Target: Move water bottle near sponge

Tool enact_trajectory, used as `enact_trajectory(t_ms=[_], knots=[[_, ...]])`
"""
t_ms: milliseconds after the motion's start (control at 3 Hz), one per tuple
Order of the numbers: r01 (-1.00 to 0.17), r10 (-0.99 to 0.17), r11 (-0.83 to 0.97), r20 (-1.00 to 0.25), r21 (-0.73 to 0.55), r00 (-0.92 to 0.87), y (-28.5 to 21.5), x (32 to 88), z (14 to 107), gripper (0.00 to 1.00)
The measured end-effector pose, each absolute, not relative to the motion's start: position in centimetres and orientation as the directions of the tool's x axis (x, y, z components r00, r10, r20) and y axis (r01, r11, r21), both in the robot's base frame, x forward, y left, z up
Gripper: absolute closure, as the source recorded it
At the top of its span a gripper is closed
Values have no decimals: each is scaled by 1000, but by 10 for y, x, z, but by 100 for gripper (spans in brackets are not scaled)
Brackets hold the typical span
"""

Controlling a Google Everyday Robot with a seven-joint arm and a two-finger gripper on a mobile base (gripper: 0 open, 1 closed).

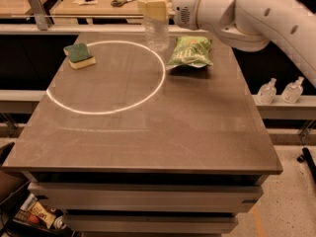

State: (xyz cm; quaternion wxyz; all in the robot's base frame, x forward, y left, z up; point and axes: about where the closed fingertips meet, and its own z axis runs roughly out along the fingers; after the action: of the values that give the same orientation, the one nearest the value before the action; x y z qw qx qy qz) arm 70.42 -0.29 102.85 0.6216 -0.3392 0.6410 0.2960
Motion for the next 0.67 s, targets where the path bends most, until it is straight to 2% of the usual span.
enact_trajectory(t_ms=[333,667], knots=[[-807,-32,590,-999,-21,2,30,732,1023,100],[-840,51,543,-999,17,13,100,775,1013,100]])
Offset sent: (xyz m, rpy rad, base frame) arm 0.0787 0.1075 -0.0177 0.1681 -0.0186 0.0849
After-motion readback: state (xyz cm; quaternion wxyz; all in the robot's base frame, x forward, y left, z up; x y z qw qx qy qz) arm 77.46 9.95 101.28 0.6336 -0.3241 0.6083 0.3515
